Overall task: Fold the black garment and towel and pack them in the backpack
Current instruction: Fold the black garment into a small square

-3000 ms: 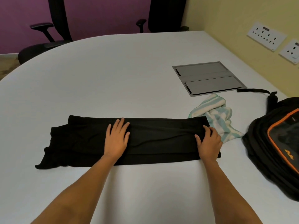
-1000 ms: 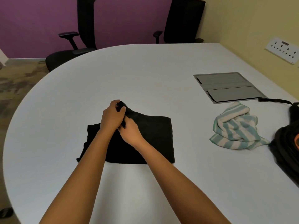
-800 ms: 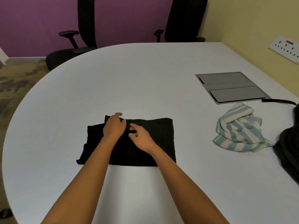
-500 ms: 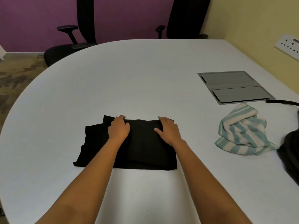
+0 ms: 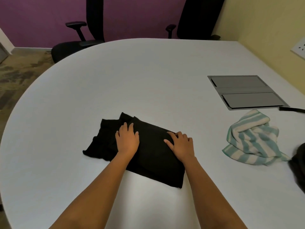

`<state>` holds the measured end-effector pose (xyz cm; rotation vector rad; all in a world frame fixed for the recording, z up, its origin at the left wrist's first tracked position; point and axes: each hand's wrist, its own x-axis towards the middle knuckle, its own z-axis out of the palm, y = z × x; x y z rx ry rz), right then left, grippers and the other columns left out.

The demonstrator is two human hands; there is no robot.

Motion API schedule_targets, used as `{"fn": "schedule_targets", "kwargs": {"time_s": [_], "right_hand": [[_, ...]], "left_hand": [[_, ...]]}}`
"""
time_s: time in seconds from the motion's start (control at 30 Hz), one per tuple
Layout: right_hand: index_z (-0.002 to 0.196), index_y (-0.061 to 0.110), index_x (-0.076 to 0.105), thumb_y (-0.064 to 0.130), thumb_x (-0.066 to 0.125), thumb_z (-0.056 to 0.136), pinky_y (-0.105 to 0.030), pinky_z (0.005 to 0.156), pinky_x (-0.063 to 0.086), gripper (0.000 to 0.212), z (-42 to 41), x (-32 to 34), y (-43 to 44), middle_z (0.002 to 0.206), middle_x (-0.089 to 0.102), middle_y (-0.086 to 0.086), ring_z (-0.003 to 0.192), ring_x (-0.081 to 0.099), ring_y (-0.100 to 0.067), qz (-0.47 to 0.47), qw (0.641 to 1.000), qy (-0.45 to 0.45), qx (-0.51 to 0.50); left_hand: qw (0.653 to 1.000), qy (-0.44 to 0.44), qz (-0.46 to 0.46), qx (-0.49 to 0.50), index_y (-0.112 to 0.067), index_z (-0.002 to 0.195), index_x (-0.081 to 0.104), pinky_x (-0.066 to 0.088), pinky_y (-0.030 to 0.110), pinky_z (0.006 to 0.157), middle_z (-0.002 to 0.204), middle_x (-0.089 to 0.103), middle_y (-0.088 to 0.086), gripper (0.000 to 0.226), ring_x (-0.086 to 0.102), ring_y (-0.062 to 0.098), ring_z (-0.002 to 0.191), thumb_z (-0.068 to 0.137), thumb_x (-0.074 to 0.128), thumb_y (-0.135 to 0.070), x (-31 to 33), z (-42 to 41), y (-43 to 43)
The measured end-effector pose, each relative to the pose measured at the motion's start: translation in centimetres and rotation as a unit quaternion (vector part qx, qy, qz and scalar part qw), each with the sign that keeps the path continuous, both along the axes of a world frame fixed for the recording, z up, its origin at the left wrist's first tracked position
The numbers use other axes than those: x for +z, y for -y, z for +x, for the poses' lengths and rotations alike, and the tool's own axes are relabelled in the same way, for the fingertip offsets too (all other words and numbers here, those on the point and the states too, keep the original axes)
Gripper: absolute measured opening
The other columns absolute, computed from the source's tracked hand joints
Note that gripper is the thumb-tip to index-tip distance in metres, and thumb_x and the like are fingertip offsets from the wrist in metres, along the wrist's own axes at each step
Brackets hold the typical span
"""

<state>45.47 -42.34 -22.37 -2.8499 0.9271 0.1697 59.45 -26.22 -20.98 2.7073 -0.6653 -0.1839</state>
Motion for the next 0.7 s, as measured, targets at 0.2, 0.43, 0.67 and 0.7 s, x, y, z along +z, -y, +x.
{"fn": "schedule_targets", "kwargs": {"time_s": [0.2, 0.43, 0.67, 0.7], "right_hand": [[0.137, 0.021, 0.038, 0.050, 0.021, 0.099, -0.041, 0.090, 0.039, 0.051, -4.1, 0.6, -2.7, 0.122, 0.050, -0.010, 0.109, 0.051, -0.026, -0.017, 0.966, -0.006, -0.257], [0.145, 0.011, 0.019, 0.047, 0.032, 0.099, -0.042, 0.098, 0.041, 0.059, -7.2, 2.3, -5.1, 0.139, 0.043, -0.015, 0.122, 0.048, -0.032, 0.191, 0.915, -0.039, -0.353], [0.139, 0.012, 0.033, 0.041, 0.057, 0.091, -0.039, 0.105, 0.039, 0.062, -6.6, 2.9, -0.9, 0.144, 0.036, -0.013, 0.129, 0.044, -0.030, 0.288, 0.882, 0.174, -0.331], [0.142, 0.012, 0.031, 0.040, 0.057, 0.091, -0.040, 0.107, 0.037, 0.064, -6.4, 2.7, -0.1, 0.146, 0.034, -0.013, 0.132, 0.041, -0.030, 0.304, 0.872, 0.189, -0.333]], "left_hand": [[0.999, -0.009, -0.001, -0.040, -0.017, 0.148, 0.025, 0.014, 0.041, 0.117, 0.157, 0.019, 0.011, 0.052, 0.016, 0.025, 0.145, 0.100, 0.035, -0.036, 0.1, -3.1, 0.9], [0.978, -0.181, -0.081, -0.064, -0.017, 0.149, 0.023, 0.032, 0.041, 0.112, 0.152, 0.031, 0.008, 0.056, 0.034, 0.026, 0.138, 0.099, 0.039, -0.037, -0.3, -7.3, 2.1], [0.987, -0.132, -0.079, -0.052, -0.015, 0.146, 0.030, 0.032, 0.039, 0.111, 0.146, 0.042, 0.007, 0.051, 0.042, 0.025, 0.134, 0.100, 0.040, -0.033, -0.1, -8.5, 4.0], [0.985, -0.137, -0.088, -0.054, -0.015, 0.146, 0.030, 0.032, 0.039, 0.111, 0.147, 0.041, 0.007, 0.051, 0.041, 0.025, 0.134, 0.100, 0.040, -0.033, 0.0, -8.5, 4.5]]}}
